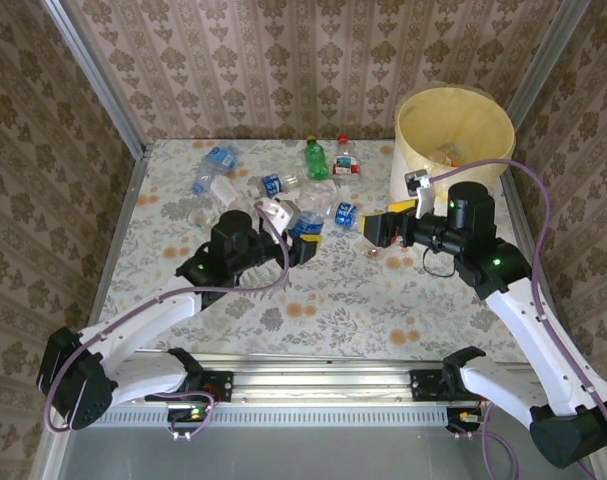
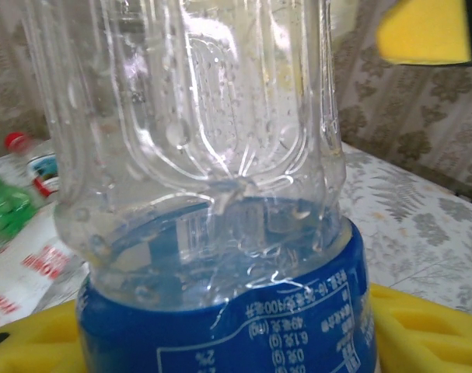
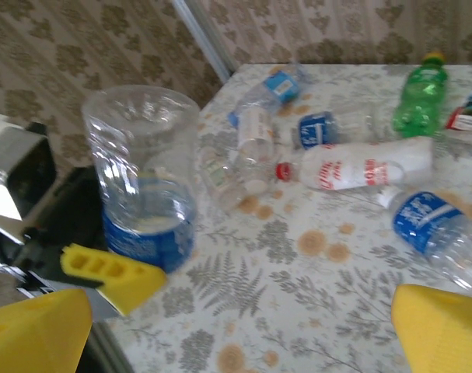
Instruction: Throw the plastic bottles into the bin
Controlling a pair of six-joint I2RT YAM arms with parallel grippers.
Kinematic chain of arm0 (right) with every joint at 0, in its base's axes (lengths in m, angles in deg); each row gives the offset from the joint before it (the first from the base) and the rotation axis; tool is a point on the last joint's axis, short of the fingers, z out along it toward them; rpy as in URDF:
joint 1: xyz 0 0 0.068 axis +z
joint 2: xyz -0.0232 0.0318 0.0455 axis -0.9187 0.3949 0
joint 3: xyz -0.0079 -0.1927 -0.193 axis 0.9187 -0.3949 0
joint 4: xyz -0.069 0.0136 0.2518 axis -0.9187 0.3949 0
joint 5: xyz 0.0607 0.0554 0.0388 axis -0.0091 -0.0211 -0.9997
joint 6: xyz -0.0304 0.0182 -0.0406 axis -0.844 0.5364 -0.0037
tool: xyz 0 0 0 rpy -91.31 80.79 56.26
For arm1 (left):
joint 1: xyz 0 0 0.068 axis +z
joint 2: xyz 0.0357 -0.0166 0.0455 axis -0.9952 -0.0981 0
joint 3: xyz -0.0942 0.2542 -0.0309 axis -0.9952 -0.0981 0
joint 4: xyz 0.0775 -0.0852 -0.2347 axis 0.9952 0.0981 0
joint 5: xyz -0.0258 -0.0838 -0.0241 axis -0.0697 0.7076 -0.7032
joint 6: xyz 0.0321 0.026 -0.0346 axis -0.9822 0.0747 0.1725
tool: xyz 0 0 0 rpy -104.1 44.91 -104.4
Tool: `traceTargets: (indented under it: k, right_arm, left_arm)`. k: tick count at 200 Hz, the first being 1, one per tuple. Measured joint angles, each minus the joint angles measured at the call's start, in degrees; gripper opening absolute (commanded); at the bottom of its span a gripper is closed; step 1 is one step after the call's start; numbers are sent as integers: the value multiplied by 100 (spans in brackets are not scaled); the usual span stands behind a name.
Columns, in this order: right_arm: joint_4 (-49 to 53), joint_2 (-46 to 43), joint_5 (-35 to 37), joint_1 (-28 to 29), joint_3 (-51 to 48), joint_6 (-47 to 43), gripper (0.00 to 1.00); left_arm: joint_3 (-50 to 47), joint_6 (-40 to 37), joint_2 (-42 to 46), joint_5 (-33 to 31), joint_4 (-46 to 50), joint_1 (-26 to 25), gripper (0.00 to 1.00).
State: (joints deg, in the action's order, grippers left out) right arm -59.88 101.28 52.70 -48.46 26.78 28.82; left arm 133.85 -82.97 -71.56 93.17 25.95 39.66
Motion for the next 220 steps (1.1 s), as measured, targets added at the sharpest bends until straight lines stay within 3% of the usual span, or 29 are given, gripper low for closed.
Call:
traceTargets:
  k: [77, 189, 220]
  right_arm:
    - [-824, 197, -780, 57, -136, 702, 100]
    - [-933, 396, -835, 74, -205, 898, 93]
    - [-938, 444, -835, 74, -227, 918, 86]
  left_arm:
    - [496, -90, -1012, 245, -317, -544, 50]
    - [682, -149, -1152, 341, -481, -887, 48]
    - [809, -175, -1233, 407, -516, -960, 48]
